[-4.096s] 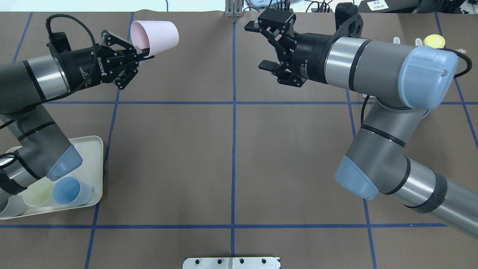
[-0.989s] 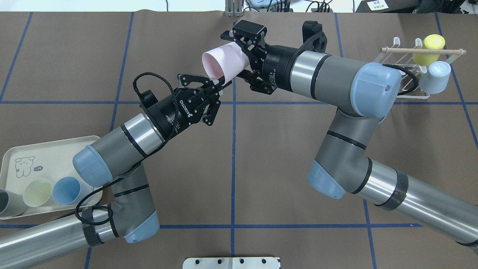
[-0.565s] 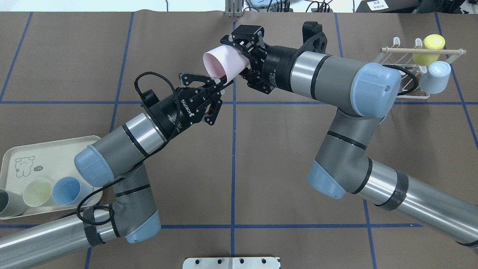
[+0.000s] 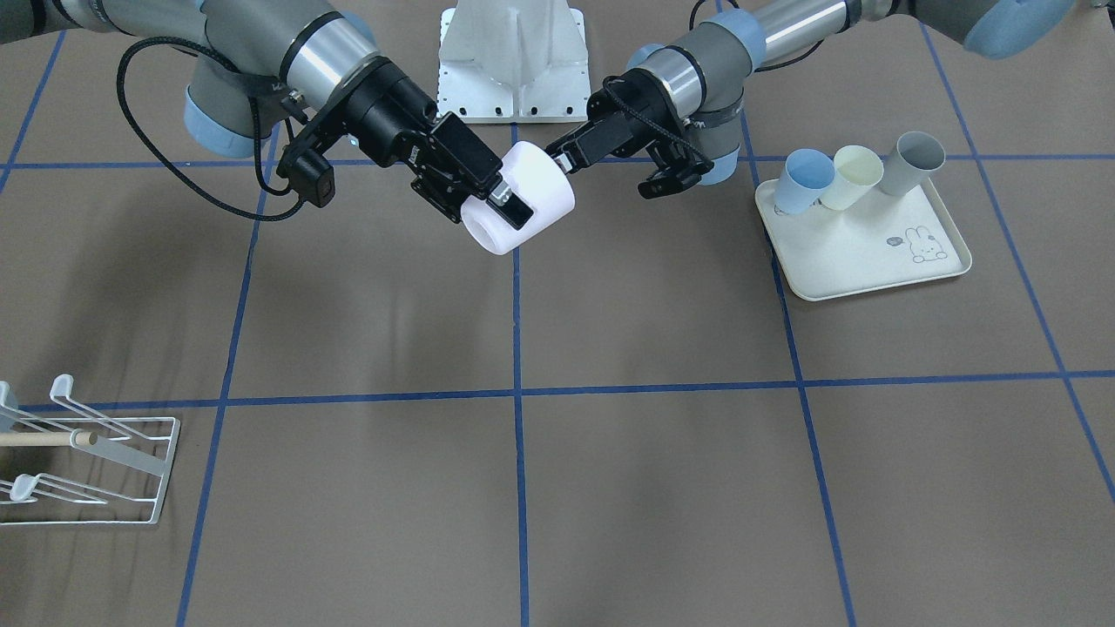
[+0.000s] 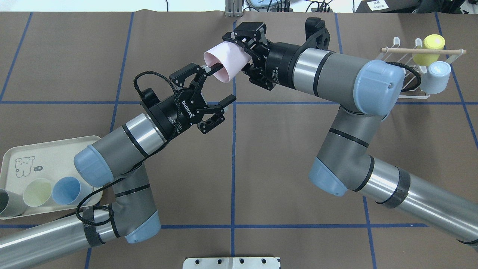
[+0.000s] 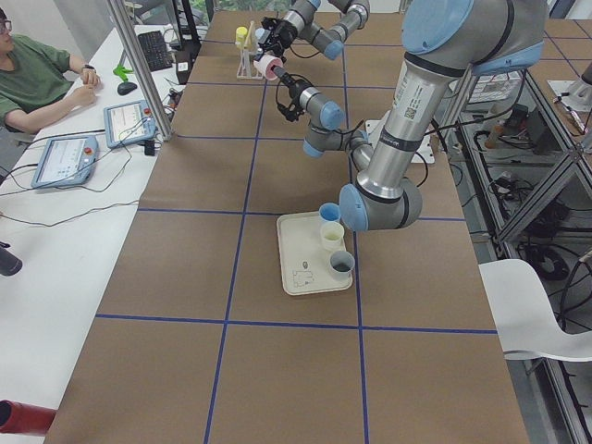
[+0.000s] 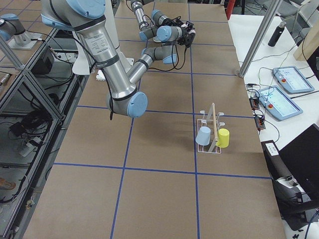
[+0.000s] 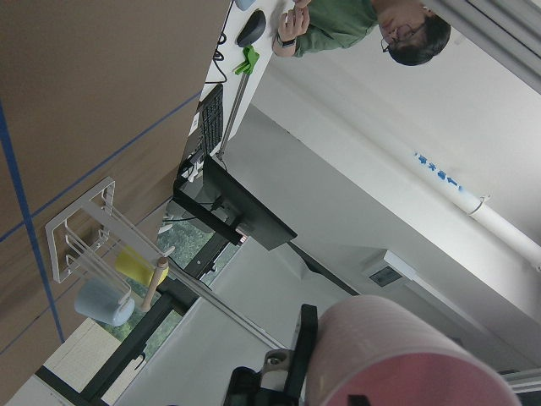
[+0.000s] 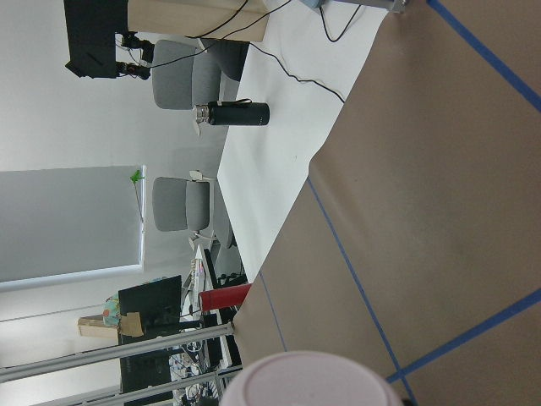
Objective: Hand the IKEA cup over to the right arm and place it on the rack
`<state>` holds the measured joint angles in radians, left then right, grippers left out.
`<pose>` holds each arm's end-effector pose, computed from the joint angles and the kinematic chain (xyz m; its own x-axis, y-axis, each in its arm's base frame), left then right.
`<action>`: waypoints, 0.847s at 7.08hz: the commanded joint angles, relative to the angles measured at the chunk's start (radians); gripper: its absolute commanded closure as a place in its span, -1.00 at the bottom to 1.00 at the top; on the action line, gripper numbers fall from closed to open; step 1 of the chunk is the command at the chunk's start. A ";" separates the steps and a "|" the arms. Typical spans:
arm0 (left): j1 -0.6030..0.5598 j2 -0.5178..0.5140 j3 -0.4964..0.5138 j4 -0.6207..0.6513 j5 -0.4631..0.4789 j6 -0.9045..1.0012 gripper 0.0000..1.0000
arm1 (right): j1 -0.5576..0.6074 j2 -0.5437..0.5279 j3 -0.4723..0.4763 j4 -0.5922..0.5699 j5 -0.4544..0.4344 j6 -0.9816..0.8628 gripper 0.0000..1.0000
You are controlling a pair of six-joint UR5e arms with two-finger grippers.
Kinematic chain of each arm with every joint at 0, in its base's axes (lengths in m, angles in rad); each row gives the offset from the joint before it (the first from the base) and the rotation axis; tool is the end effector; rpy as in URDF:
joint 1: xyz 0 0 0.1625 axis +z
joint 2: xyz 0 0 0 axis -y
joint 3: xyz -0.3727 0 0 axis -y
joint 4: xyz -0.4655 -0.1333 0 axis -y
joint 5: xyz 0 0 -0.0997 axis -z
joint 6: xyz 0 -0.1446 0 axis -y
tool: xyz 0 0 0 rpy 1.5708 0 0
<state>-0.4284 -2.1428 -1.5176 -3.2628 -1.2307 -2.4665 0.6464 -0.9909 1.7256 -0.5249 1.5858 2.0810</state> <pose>0.5211 -0.4376 0.0837 -0.8352 -0.4276 -0.3458 -0.0272 0.6601 -0.7507 -0.4561 -0.5084 0.0346 -0.4335 0.2846 0.8550 -0.4341 0.7655 -0.4749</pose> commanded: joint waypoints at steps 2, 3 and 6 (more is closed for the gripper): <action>-0.001 0.001 -0.006 0.003 -0.004 0.085 -1.00 | 0.145 -0.081 0.002 -0.013 -0.024 -0.108 1.00; -0.018 0.003 -0.009 0.029 -0.039 0.104 -1.00 | 0.204 -0.106 0.000 -0.024 -0.021 -0.171 1.00; -0.117 -0.002 -0.100 0.420 -0.191 0.332 -1.00 | 0.339 -0.115 0.000 -0.226 -0.058 -0.508 1.00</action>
<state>-0.5060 -2.1426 -1.5795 -3.0152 -1.3730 -2.2229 0.9298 -1.1003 1.7276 -0.6721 1.5475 1.7083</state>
